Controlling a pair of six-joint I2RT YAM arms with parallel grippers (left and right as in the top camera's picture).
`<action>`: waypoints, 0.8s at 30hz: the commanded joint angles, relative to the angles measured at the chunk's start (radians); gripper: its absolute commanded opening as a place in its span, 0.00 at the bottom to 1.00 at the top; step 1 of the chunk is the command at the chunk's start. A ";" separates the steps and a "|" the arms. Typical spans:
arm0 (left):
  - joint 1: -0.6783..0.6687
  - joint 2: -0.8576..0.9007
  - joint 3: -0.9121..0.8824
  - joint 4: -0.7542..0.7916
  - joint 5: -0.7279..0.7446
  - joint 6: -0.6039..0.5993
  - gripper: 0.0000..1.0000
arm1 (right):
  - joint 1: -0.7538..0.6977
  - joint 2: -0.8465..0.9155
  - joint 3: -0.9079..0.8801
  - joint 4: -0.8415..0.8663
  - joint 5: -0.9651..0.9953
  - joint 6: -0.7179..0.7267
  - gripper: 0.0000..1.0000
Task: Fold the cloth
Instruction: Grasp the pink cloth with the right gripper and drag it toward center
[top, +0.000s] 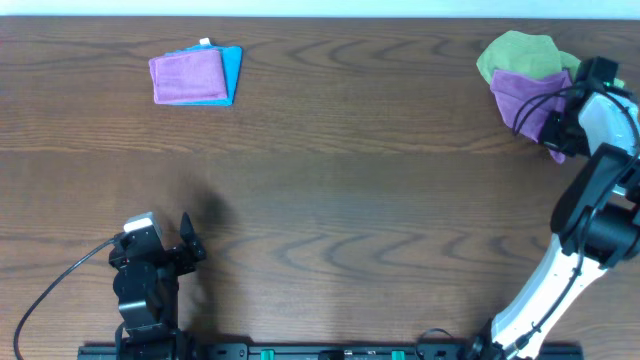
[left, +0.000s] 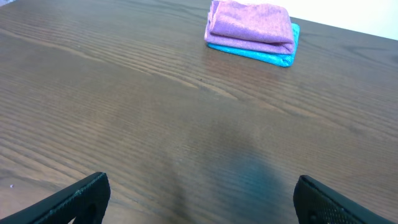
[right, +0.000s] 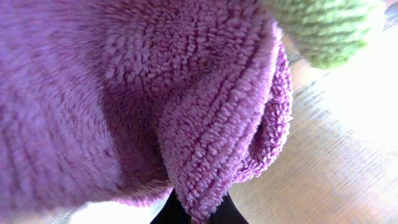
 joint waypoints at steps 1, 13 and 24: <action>0.003 -0.006 -0.024 -0.013 -0.017 0.016 0.95 | 0.048 -0.130 0.096 -0.032 0.012 0.011 0.01; 0.003 -0.006 -0.024 -0.013 -0.018 0.016 0.95 | 0.219 -0.552 0.130 -0.221 -0.013 -0.090 0.02; 0.003 -0.006 -0.024 -0.013 -0.017 0.016 0.95 | 0.352 -0.886 0.094 -0.318 -0.044 -0.114 0.02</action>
